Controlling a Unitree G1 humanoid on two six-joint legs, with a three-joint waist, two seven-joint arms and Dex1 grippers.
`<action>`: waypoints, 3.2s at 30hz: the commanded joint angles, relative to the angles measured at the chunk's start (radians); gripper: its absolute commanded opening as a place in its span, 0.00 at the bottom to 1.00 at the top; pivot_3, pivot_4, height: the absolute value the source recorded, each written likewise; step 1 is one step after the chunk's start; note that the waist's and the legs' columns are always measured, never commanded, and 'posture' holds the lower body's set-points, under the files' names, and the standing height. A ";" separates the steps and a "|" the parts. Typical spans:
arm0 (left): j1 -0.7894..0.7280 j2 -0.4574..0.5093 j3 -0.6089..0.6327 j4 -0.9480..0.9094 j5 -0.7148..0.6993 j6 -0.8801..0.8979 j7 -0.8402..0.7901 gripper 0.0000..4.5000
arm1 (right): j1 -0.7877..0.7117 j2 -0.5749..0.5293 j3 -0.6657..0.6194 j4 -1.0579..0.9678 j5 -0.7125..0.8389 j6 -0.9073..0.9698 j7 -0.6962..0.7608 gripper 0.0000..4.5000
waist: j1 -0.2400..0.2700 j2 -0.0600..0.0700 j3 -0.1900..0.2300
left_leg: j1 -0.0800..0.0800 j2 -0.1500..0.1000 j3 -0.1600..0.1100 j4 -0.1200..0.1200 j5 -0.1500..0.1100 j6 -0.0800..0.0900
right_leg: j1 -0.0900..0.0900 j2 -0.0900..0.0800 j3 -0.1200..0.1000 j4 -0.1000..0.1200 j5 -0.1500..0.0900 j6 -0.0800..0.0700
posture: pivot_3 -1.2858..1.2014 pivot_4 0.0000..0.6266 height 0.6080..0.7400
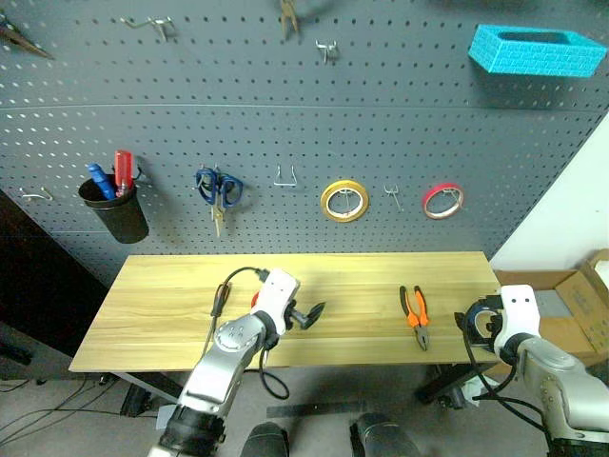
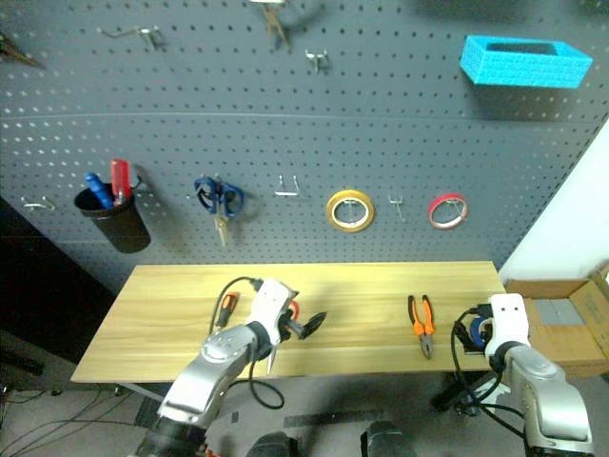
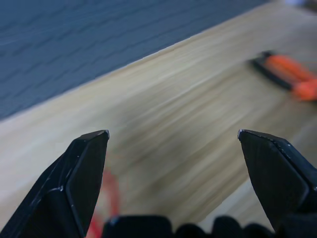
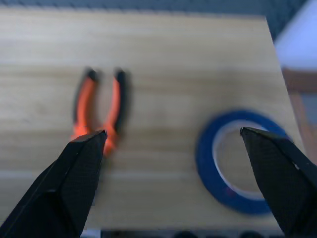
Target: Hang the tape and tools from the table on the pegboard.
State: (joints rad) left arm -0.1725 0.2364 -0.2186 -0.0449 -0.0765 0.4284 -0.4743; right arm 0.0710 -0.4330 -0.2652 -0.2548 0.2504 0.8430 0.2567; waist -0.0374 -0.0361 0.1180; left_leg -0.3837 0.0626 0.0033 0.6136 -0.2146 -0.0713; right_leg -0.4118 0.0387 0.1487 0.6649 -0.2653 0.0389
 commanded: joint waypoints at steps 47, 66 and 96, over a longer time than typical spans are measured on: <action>-0.492 -0.167 -0.221 0.467 0.036 -0.428 -0.512 1.00 | -0.259 -0.144 0.027 0.509 -0.029 -0.253 0.206 1.00 | -0.039 0.001 0.194 | -0.018 -0.003 -0.002 0.002 -0.001 0.002 | -0.010 -0.002 0.002 -0.004 0.004 0.016 | 0.52 0.54 1.00; -0.486 -0.139 -0.201 0.407 0.026 -0.382 -0.547 1.00 | -0.309 -0.102 0.075 0.709 0.037 -0.314 0.394 0.67 | -0.019 -0.006 0.199 | -0.018 -0.003 -0.002 0.002 -0.001 0.002 | -0.009 -0.002 0.002 -0.004 0.004 0.016 | 0.54 0.54 1.00; -0.456 -0.107 -0.108 0.300 -0.026 -0.326 -0.507 1.00 | -0.119 -0.154 0.120 0.216 -0.143 -0.449 0.230 0.08 | -0.018 0.001 0.195 | -0.024 -0.003 -0.003 0.002 -0.001 0.001 | -0.014 -0.002 0.000 -0.004 0.004 0.017 | 0.51 0.42 1.00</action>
State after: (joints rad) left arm -0.6546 0.1254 -0.3399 0.3398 -0.0726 0.0821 -0.9891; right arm -0.0757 -0.5754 -0.1510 0.1141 0.1343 0.4356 0.5106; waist -0.0549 -0.0353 0.3126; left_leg -0.4101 0.0598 0.0002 0.6161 -0.2153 -0.0700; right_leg -0.4279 0.0363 0.1489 0.6605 -0.2618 0.0560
